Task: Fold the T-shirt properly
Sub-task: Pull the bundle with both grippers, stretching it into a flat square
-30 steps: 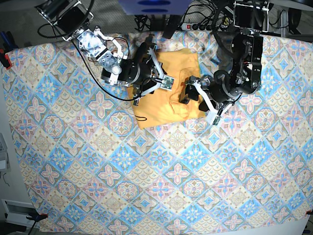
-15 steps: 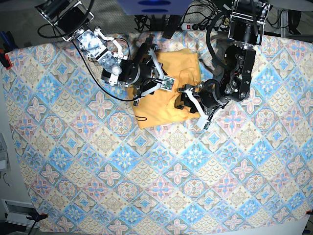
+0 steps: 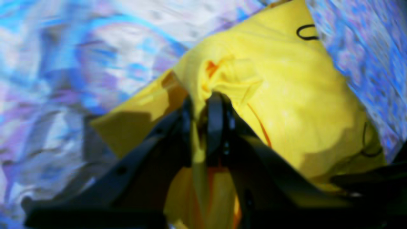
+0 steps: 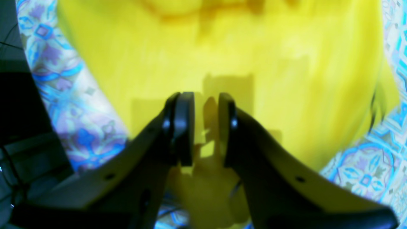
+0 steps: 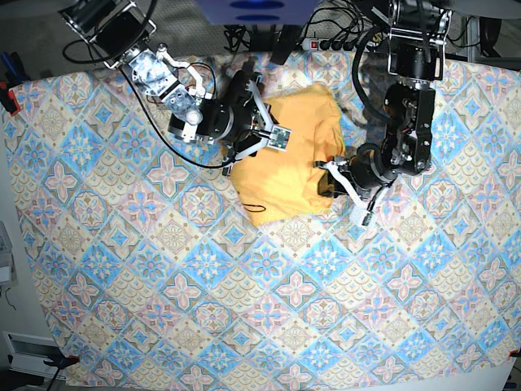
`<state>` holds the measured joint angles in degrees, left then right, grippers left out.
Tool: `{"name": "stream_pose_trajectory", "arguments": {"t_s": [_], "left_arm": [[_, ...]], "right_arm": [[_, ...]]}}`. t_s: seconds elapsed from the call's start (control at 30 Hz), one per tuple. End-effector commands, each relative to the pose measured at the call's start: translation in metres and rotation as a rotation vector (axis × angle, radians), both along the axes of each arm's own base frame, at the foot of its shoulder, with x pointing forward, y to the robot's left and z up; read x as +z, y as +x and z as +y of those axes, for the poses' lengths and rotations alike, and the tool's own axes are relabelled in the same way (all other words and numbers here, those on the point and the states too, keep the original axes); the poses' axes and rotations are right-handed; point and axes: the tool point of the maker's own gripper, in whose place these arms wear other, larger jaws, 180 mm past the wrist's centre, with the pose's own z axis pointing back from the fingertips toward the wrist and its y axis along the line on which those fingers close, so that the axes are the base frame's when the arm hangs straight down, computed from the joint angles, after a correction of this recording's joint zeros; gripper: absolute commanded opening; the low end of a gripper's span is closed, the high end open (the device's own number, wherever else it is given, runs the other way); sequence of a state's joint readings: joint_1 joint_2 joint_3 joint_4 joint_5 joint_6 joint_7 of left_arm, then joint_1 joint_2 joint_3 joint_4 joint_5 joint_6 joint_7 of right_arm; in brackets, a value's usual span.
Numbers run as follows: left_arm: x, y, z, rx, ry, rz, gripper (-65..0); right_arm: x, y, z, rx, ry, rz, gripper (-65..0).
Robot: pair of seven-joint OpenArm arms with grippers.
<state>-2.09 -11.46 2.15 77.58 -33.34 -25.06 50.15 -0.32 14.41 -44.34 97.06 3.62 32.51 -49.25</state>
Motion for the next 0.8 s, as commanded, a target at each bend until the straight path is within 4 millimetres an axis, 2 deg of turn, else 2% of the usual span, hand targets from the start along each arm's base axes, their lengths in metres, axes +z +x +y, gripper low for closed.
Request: {"name": "stream_pose_trajectory", "arguments": {"t_s": [0.0,0.07,0.33,0.43,0.53,0.67,0.77], "left_arm": [[0.015,0.014,0.002,0.009,-0.012,-0.054,-60.5],[0.015,0.014,0.01,0.016,-0.001,-0.054,-60.5],[0.013,0.011,0.012,0.017,0.003,-0.046,-60.5],[0.009,0.004,0.013,0.015,0.004,-0.032,-60.5],[0.014,-0.001,0.021,0.0,0.033,-0.05,-60.5],[0.011,-0.006,0.036,0.0,0.076,-0.04,-60.5],[0.001,-0.02,0.042,-0.001,0.09,-0.01,-60.5]], "right_arm": [[0.008,0.007,0.006,-0.001,0.035,-0.019,-52.2],[0.005,0.006,0.004,-0.003,0.028,-0.009,-52.2],[0.0,0.006,0.001,-0.01,0.018,0.001,-52.2],[0.004,0.017,-0.006,-0.047,0.021,-0.013,-52.2],[0.008,0.026,-0.014,-0.085,0.027,-0.027,-52.2],[0.011,0.03,-0.008,-0.095,0.045,-0.029,-52.2],[0.013,0.031,-0.005,-0.096,0.068,-0.034,-52.2]]}}
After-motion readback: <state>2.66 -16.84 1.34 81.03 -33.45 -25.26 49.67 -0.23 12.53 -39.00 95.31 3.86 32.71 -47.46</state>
